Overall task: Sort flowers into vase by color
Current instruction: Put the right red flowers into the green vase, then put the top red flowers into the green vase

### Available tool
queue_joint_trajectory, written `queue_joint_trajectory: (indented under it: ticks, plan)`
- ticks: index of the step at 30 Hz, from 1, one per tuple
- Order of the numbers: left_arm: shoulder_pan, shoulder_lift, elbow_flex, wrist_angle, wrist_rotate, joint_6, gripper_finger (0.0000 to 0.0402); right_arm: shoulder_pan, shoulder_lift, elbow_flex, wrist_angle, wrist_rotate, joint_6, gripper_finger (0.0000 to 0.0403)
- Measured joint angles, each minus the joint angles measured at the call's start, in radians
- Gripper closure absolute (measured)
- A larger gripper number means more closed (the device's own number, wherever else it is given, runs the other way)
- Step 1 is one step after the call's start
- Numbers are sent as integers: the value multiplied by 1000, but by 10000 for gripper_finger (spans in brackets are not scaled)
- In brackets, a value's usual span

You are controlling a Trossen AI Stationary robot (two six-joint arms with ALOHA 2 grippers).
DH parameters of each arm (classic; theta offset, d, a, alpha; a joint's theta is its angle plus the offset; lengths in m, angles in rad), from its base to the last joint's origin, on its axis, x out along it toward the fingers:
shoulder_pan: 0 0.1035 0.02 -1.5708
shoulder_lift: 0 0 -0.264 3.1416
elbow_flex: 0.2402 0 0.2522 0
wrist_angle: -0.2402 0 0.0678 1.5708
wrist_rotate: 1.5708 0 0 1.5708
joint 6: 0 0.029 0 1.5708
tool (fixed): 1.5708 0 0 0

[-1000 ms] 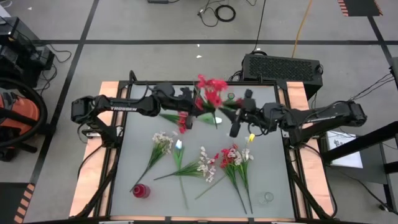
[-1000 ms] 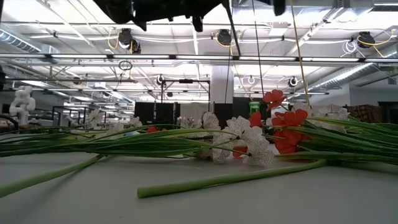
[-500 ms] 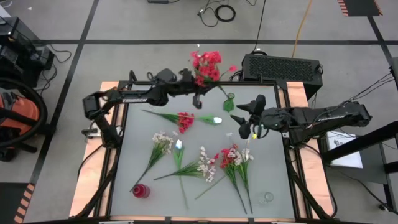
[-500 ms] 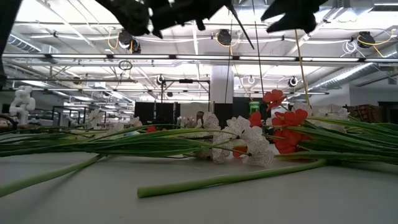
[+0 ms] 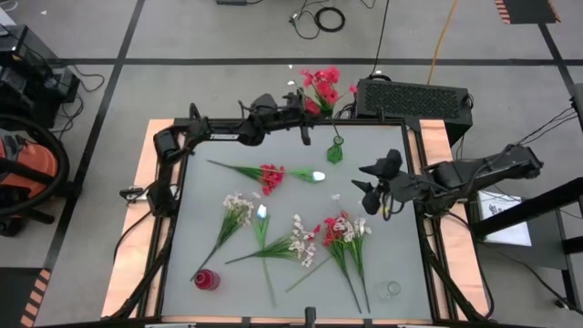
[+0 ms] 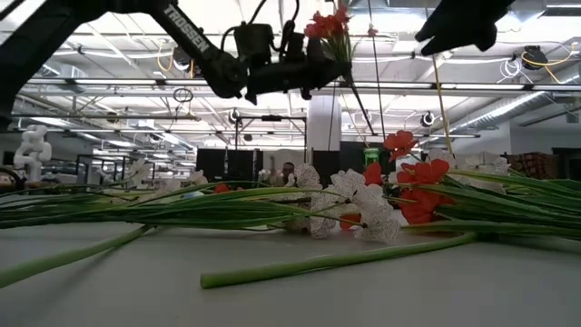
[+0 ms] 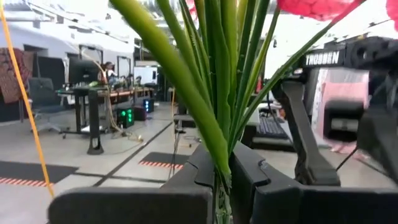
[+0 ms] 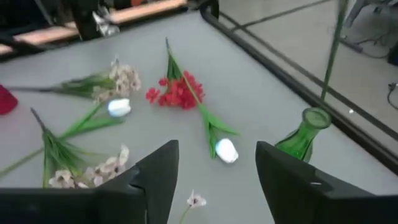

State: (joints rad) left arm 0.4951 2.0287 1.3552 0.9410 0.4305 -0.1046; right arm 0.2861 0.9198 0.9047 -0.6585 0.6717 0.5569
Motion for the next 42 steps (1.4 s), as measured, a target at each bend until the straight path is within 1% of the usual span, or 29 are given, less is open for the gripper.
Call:
queue_joint_trajectory:
  ticks: [4, 7, 12, 17, 20, 24, 28, 35, 38, 42]
  plan:
    - [0, 31, 0, 4, -18, 8, 384, 35, -19, 0, -1, 38, 11, 207]
    - [1, 46, 0, 12, -30, 14, 380, 52, -21, 0, -1, 42, 16, 211]
    - [-2, 59, 0, 12, -77, 40, 375, 57, -18, 0, 1, 44, 17, 214]
    - [-12, 64, 0, -15, -90, 41, 373, 57, -18, 0, 2, 65, 10, 214]
    - [-27, 65, 0, -41, -88, 42, 360, 57, -18, 0, 2, 67, 6, 214]
    - [-40, 65, 0, -71, -87, 41, 308, 56, -18, 0, 3, 66, 6, 214]
    - [-46, 65, 0, -165, -102, 38, 244, 56, -18, 0, 3, 67, 7, 214]
    - [-41, 16, -1, -447, -99, 9, 159, 56, -18, 0, 2, 65, 24, 214]
    - [-40, -28, -1, -559, -99, 14, 129, 56, -18, 0, 2, 62, 32, 214]
    - [-41, -124, 0, -777, -95, 42, 98, 56, -18, 0, -1, 59, 51, 214]
